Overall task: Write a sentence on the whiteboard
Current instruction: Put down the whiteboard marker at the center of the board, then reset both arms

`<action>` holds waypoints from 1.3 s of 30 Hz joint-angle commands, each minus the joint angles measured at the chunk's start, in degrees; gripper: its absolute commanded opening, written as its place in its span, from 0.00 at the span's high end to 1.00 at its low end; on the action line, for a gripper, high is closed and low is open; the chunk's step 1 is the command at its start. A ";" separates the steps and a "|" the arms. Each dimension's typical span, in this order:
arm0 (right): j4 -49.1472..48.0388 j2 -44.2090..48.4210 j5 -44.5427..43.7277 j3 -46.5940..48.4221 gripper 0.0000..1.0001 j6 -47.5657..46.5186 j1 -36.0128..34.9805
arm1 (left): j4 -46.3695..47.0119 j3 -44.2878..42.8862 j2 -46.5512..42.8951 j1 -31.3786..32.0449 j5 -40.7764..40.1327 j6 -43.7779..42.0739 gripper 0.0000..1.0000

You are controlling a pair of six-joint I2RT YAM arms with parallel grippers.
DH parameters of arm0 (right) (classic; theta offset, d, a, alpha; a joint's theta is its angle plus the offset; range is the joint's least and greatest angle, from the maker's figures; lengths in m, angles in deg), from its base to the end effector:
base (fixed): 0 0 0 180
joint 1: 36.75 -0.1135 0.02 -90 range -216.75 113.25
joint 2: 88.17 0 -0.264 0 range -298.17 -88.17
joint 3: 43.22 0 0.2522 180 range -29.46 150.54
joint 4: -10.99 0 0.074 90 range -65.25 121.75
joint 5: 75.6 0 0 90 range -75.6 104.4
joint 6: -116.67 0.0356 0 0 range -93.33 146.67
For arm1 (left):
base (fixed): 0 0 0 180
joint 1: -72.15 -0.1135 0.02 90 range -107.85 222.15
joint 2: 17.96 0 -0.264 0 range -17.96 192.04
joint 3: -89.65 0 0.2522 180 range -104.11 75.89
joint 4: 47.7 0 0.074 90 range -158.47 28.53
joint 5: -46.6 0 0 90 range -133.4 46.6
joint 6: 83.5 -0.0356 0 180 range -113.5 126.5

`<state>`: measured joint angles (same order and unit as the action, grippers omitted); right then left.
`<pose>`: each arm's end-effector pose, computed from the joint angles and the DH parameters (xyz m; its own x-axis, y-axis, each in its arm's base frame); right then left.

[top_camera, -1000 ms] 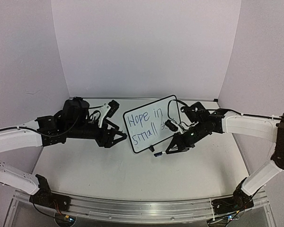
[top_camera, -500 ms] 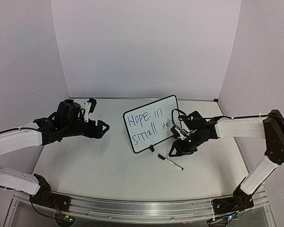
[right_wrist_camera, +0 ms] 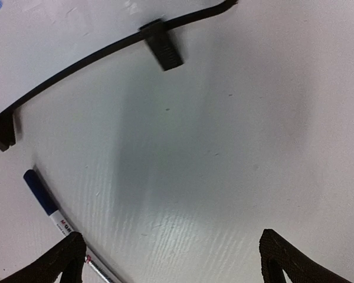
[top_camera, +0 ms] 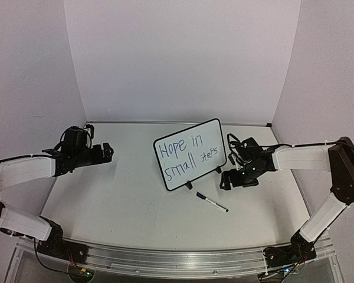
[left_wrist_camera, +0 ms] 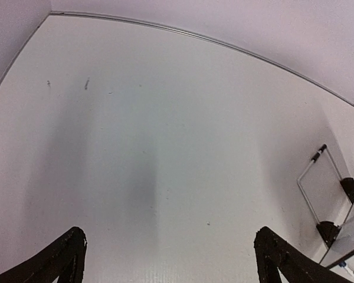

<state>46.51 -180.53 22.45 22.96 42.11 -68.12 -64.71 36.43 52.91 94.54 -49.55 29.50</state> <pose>0.2612 0.1651 0.1698 -0.8770 -0.2259 -0.4242 -0.3513 0.9036 0.2451 0.2454 -0.0970 0.2242 -0.6002 -0.1729 -0.7810 0.0682 0.9618 -0.2653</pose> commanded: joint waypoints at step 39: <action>-54.78 30.83 -20.55 -35.18 0.02 -12.71 22.45 | 38.08 14.49 4.96 -18.71 -13.18 -11.93 0.01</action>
<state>-5.64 -150.94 3.85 -11.53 30.44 -45.74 -30.22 51.29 59.54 75.79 -61.22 18.49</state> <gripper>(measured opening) 0.981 0.994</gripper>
